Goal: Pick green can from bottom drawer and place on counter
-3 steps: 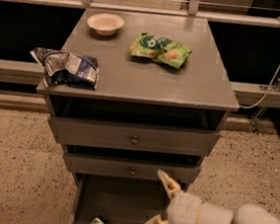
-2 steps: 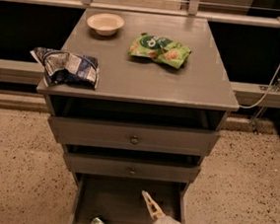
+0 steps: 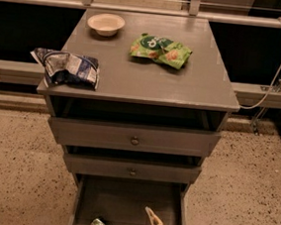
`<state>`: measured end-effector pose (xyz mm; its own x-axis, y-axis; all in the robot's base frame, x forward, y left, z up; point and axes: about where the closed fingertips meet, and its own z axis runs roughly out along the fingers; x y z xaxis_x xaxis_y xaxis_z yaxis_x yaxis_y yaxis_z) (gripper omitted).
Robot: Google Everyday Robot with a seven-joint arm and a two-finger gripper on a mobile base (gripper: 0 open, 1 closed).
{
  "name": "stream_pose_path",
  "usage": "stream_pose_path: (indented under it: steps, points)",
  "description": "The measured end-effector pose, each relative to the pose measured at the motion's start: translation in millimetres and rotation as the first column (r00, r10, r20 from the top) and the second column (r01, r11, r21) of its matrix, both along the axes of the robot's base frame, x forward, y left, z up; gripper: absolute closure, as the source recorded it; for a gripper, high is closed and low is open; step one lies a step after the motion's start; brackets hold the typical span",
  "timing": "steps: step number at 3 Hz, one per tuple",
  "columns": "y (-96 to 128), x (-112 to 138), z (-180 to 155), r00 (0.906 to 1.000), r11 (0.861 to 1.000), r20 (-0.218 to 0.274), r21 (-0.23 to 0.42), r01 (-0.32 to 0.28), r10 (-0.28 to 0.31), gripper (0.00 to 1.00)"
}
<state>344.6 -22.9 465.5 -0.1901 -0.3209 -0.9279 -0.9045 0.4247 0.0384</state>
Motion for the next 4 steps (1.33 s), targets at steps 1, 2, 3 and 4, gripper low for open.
stream_pose_path:
  steps: [1,2,3,4]
  points:
    - [19,30,-5,0.9984,0.998,0.054,0.059,0.015,-0.018,0.00]
    - [36,81,-33,0.9845,0.993,0.140,0.076,0.095,-0.105,0.00]
    - [63,104,-92,0.9773,0.989,0.158,0.061,0.133,-0.141,0.00]
    - [75,118,-179,0.9939,0.994,0.048,0.059,0.096,-0.099,0.00]
